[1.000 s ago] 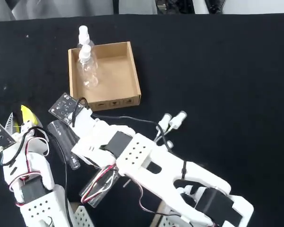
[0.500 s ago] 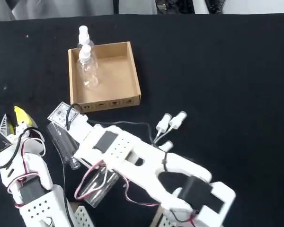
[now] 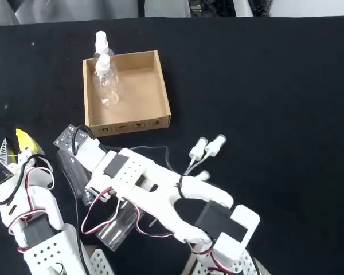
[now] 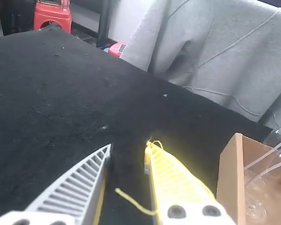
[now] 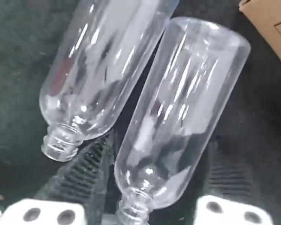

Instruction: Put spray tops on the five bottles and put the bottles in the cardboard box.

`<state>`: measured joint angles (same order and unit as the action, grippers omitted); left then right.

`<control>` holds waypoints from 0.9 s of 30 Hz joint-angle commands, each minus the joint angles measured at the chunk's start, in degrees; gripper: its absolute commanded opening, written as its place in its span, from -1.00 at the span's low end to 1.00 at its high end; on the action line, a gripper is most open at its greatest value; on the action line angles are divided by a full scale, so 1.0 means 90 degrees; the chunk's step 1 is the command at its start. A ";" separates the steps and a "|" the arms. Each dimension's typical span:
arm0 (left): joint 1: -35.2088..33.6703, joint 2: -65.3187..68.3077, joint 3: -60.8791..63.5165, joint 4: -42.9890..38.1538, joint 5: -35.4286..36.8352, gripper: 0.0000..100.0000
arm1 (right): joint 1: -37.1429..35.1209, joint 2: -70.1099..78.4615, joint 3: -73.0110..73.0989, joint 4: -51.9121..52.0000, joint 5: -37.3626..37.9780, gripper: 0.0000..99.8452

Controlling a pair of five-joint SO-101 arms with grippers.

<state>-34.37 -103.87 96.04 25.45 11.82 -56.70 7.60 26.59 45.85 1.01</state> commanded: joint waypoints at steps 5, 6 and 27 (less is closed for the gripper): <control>-0.0044 -0.0068 0.0151 -0.0147 0.0000 -0.79 | 0.0010 -0.0063 -0.0523 0.0000 0.0029 -0.84; -0.0044 -0.0068 0.0151 -0.0147 0.0000 -0.79 | 0.0049 -0.0063 -0.0523 0.0000 0.0029 -0.84; -0.0024 -0.0068 0.0151 -0.0147 0.0000 -0.79 | 0.0137 -0.1861 0.0396 0.0322 0.0000 -0.84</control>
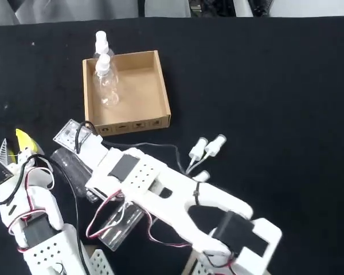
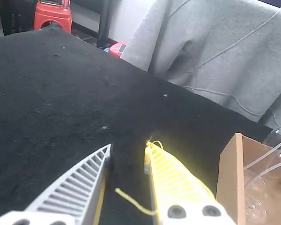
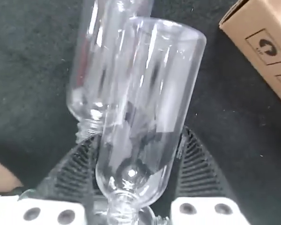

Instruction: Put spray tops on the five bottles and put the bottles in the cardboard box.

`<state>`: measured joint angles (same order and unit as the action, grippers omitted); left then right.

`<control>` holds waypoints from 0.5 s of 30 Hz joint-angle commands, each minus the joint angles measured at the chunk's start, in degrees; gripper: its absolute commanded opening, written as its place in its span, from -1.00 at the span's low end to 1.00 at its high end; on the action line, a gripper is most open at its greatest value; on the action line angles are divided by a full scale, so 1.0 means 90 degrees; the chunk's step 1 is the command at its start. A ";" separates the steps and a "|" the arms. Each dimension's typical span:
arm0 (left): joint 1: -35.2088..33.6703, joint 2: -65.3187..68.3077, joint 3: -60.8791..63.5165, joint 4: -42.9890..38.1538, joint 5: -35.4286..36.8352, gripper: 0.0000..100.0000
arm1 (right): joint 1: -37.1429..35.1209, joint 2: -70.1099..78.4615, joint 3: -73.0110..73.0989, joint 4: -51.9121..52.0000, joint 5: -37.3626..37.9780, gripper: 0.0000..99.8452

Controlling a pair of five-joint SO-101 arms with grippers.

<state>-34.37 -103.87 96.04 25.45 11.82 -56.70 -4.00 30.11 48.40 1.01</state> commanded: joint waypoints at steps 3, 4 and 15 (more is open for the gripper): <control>-0.0024 -0.0068 0.0151 -0.0147 0.0000 -0.79 | 0.0137 -0.0757 0.0103 0.0039 0.0000 -0.84; -0.0024 -0.0068 0.0151 -0.0147 0.0000 -0.79 | 0.0137 -0.0796 0.0122 0.0039 0.0000 -0.84; -0.0005 -0.0059 0.0151 -0.0147 0.0000 -0.79 | 0.0147 -0.1148 -0.0034 0.0811 0.0000 -0.84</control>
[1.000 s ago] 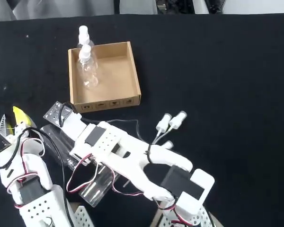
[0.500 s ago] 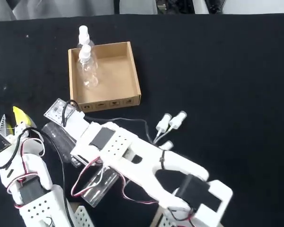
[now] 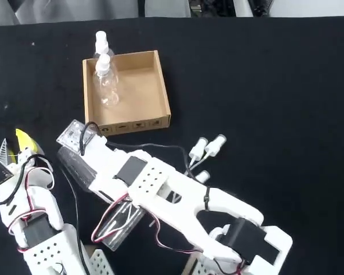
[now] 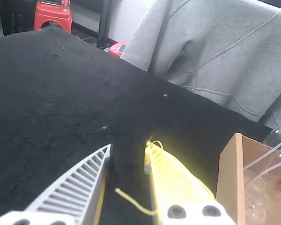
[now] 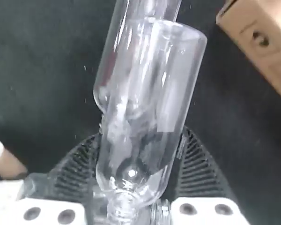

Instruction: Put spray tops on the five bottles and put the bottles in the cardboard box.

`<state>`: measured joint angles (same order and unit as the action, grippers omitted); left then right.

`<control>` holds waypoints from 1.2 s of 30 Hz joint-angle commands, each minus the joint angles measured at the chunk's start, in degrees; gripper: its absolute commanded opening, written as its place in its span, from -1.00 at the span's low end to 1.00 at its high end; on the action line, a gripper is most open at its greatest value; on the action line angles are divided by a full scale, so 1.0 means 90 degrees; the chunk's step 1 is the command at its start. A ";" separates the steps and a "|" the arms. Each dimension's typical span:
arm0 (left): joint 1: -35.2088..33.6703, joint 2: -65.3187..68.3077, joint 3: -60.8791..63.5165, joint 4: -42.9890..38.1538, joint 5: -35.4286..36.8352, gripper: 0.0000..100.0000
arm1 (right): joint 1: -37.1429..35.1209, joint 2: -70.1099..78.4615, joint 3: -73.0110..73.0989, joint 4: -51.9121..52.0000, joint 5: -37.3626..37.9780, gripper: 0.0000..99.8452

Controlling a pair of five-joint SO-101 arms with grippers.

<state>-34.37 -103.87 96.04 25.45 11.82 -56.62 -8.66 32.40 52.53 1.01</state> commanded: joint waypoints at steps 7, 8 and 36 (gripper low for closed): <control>-0.0005 -0.0059 0.0151 -0.0147 0.0000 -0.78 | 0.0547 -0.0855 -0.0581 0.0987 0.0000 -0.84; -0.0005 -0.0059 0.0151 -0.0147 0.0000 -0.78 | 0.0606 -0.0904 -0.0620 0.1084 0.0000 -0.84; 0.0005 -0.0049 0.0151 -0.0147 0.0000 -0.78 | 0.1358 -0.2291 -0.0806 0.3634 0.0000 -0.84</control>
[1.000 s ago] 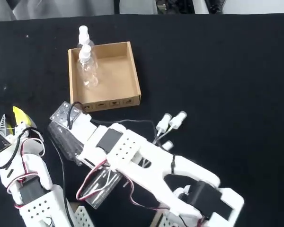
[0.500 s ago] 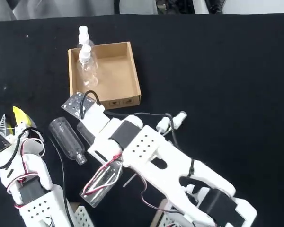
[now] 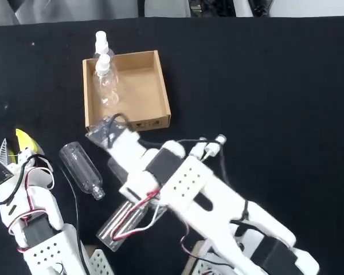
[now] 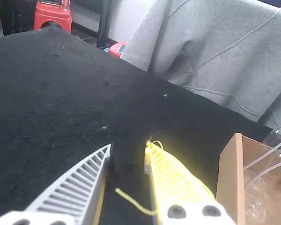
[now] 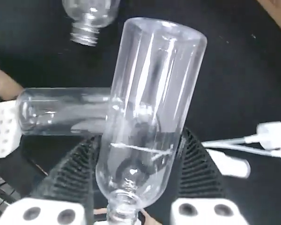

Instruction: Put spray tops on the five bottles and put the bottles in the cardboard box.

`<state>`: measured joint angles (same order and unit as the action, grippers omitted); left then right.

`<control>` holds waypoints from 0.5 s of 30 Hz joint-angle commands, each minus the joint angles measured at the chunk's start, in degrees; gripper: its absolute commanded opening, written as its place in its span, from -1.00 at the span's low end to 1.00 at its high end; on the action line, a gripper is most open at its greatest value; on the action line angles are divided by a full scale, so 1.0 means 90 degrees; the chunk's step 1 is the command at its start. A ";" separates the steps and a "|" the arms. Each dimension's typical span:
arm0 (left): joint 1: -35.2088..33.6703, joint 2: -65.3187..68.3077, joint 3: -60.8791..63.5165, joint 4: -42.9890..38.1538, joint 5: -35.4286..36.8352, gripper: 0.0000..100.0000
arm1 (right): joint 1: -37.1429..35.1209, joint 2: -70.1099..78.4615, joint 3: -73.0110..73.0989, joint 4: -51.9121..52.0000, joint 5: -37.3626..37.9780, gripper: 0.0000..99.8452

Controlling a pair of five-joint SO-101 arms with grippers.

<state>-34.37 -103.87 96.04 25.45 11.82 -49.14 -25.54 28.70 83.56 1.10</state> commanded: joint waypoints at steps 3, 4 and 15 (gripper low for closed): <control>0.0005 -0.0049 0.0151 -0.0147 0.0000 -0.78 | 0.1026 -0.0552 -0.0396 0.0361 -0.0010 -0.84; 0.0005 -0.0049 0.0151 -0.0147 0.0000 -0.78 | 0.1153 -0.0601 -0.0396 0.0420 -0.0010 -0.84; 0.0005 -0.0049 0.0151 -0.0147 -0.0010 -0.78 | 0.2462 -0.0855 -0.0386 0.0889 -0.0264 -0.84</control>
<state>-34.37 -103.87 96.04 25.45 11.82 -31.21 -29.58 28.70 90.59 1.10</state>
